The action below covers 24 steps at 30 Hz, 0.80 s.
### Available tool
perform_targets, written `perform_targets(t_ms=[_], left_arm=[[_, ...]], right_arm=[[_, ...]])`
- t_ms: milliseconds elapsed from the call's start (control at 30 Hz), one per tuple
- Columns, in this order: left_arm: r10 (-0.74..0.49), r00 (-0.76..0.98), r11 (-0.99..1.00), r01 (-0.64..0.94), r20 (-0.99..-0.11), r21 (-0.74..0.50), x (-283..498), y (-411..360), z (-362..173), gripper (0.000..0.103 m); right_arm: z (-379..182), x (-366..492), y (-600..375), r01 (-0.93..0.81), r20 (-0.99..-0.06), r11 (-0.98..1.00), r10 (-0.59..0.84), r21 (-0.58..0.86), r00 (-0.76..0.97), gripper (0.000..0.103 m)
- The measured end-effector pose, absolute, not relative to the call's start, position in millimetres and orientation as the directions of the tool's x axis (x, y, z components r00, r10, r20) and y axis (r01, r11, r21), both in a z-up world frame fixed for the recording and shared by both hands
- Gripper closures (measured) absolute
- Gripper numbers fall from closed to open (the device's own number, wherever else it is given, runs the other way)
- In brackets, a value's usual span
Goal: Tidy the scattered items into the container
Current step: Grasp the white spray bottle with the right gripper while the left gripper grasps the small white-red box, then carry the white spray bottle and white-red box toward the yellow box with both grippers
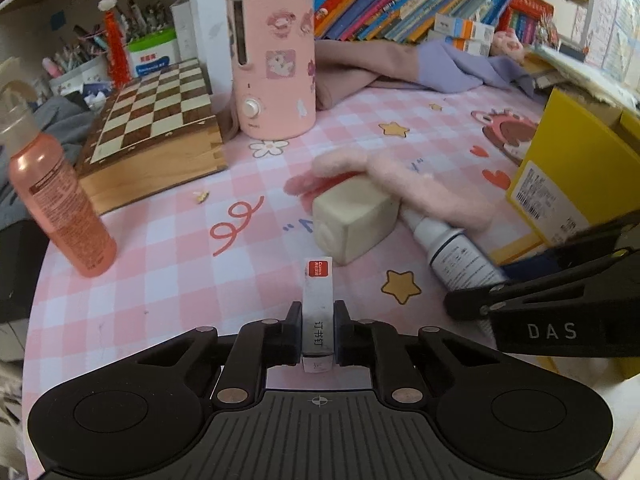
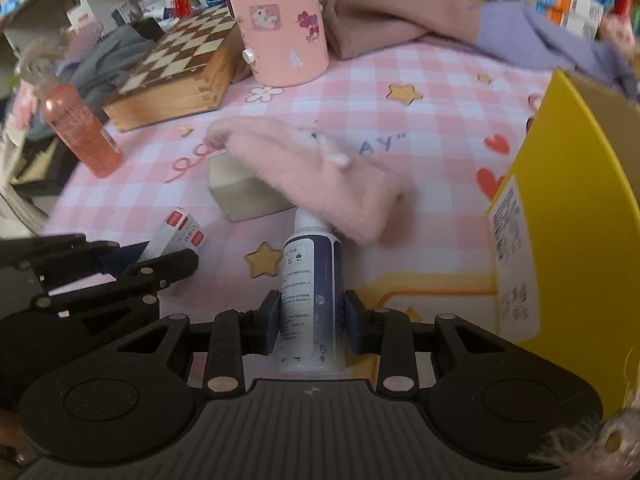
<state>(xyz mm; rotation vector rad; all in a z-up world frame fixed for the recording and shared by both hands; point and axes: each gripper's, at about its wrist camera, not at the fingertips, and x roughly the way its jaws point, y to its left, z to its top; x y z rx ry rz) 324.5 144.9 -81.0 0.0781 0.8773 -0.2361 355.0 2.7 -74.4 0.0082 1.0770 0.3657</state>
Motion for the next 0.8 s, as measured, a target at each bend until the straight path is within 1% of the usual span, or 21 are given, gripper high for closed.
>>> perform_targets(t_ms=[200, 300, 500, 800], left_arm=[[-0.205, 0.643, 0.976, 0.186, -0.738, -0.109, 304.1, 157.8, -57.2, 0.090], [-0.211, 0.659, 0.976, 0.176, -0.722, -0.124, 292.8, 161.8, -47.7, 0.090], [-0.243, 0.665, 0.970, 0.144, -0.706, -0.197, 272.4, 172.6, -37.9, 0.090], [-0.249, 0.692, 0.967, 0.139, -0.677, -0.214, 246.0, 180.7, -24.3, 0.090]], right_arm=[[-54.7, 341.4, -3.7, -0.287, -0.830, 0.925, 0.356, 0.248, 0.429, 0.073], [-49.4, 333.1, -8.3, -0.283, -0.821, 0.916, 0.385, 0.284, 0.422, 0.073], [-42.6, 316.9, -12.8, -0.266, -0.805, 0.902, 0.426, 0.340, 0.413, 0.073], [-25.8, 292.7, -8.6, -0.294, -0.779, 0.883, 0.462, 0.365, 0.423, 0.073]])
